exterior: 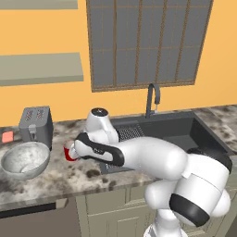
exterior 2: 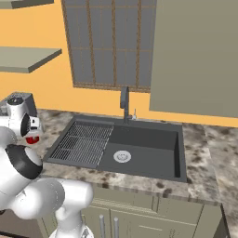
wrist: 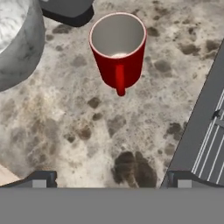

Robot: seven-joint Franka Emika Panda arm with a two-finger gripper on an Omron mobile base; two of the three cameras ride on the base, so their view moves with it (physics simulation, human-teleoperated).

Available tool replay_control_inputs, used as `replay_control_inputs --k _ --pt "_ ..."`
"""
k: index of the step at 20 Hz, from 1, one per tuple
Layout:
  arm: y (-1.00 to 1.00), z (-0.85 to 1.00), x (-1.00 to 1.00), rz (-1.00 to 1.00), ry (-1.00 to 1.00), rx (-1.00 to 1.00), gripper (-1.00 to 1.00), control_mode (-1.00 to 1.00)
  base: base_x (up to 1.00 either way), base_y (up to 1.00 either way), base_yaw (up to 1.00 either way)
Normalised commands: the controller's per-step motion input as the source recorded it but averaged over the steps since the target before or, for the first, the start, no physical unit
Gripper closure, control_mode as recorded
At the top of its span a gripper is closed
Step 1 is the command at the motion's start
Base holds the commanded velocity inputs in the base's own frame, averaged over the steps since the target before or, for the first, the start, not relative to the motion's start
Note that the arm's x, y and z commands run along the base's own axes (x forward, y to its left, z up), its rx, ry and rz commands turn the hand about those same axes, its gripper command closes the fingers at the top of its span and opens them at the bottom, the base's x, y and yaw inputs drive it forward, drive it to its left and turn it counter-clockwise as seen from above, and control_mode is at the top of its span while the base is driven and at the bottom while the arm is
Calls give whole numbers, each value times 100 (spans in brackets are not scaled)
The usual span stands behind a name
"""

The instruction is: Pick the mug and place it in the sink. Pick the bowl and place it in the open cabinet and then close the cabinet.

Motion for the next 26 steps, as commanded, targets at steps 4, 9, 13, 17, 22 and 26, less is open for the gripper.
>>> replay_control_inputs --k 4,9,13,17,22,26 --pt "11 -16 30 0 0 0 -100 -100 0 0 0" --pt "16 -17 29 0 0 0 -100 -100 0 0 0" --pt "20 -16 19 0 0 0 -100 -100 0 0 0" --pt "16 -14 19 0 0 0 -100 -100 0 0 0" --pt "13 -17 20 0 0 0 -100 -100 0 0 0" --pt "0 -13 13 0 0 0 -100 -100 0 0 0"
